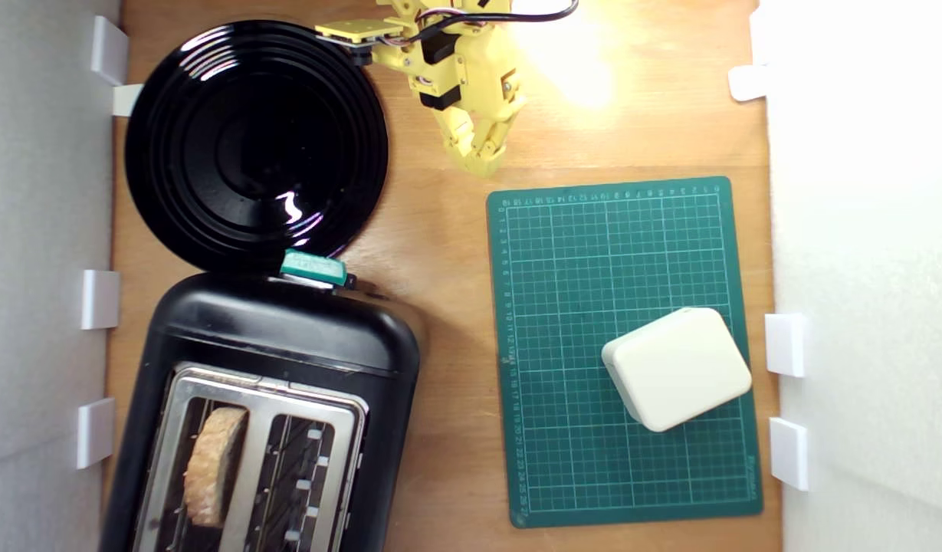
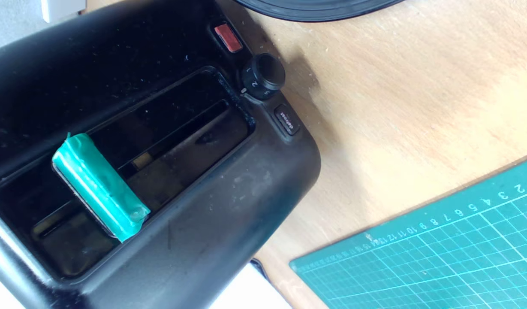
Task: Start toaster
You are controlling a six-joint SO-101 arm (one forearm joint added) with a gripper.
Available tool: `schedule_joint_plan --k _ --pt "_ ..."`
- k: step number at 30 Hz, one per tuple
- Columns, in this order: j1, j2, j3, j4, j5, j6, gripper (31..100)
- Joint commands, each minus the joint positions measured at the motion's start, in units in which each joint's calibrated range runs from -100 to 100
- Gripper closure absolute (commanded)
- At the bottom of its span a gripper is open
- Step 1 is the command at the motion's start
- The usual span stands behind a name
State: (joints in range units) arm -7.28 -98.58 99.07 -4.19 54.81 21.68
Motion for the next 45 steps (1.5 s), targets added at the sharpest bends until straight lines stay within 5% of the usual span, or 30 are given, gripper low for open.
schedule_joint_plan --k 1,45 --pt "-0.58 -0.75 0.29 0.44 0.65 -0.11 98.9" --pt "-0.19 -0.5 0.2 0.44 0.65 -0.11 98.9"
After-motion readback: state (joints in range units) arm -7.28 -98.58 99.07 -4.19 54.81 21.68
